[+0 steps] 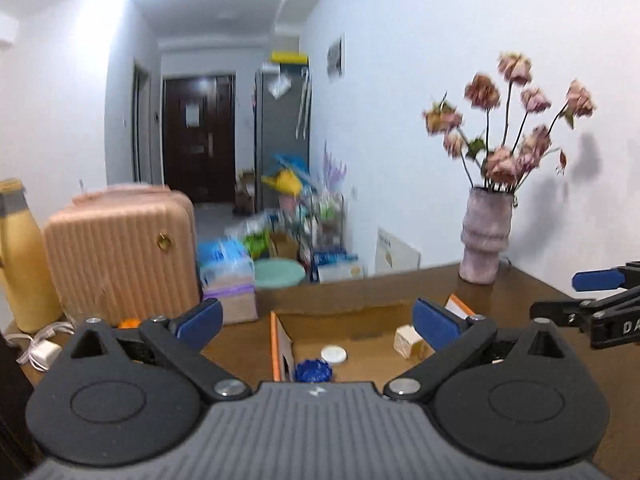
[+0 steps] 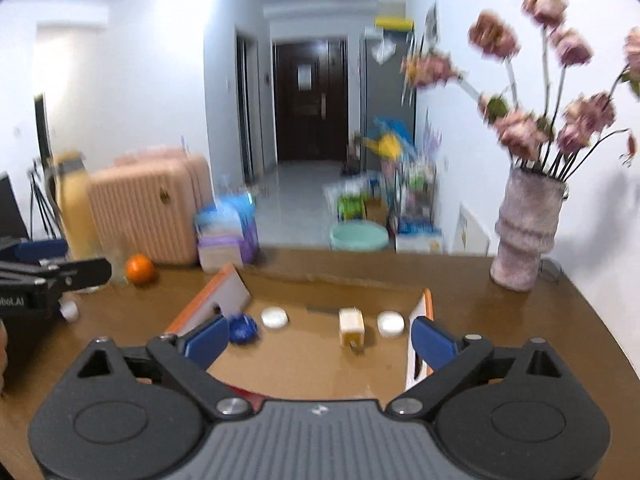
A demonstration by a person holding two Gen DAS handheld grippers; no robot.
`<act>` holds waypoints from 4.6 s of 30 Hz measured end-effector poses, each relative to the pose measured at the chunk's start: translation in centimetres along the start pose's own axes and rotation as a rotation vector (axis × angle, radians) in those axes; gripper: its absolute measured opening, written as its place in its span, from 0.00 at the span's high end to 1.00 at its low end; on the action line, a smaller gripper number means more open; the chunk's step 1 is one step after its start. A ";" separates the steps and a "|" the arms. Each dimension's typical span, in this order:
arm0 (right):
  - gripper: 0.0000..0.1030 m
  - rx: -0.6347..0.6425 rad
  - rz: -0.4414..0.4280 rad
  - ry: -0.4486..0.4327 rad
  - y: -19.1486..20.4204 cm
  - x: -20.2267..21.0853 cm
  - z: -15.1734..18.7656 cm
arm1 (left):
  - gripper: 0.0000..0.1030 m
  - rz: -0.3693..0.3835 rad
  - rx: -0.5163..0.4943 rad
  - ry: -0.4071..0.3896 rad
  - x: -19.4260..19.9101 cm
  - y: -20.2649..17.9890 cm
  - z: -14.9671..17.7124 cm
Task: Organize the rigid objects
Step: 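Move both tools back toward the white bottle and green spray bottle, then grasp the purple gear-shaped cap with the right gripper while the left grasps the white tape roll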
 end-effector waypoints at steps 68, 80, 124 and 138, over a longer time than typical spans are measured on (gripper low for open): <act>0.02 -0.199 0.079 -0.170 -2.7 9.1 22.4 | 0.00 0.219 -0.213 0.111 2.0 -11.8 20.2; 0.07 0.060 -0.005 0.038 -2.7 -1.5 17.2 | 0.01 0.250 -0.051 0.324 -9.1 -9.8 19.7; 0.50 0.008 0.033 0.227 -7.1 -6.2 20.3 | 0.46 0.432 -0.127 0.495 -13.4 -17.8 19.1; 0.50 -0.045 0.031 0.144 -7.6 -4.0 19.6 | 0.59 0.388 -0.150 0.325 -10.4 -16.1 16.3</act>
Point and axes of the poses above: each gripper's, at about its wrist camera, not at the fingertips, and x roughly against the way its jaws point, y to its left, z to its underside, the point moved 9 cm from there along -x, roughly the way its jaws point, and after that the axes turned 9 degrees about z, right-handed, at the moved point
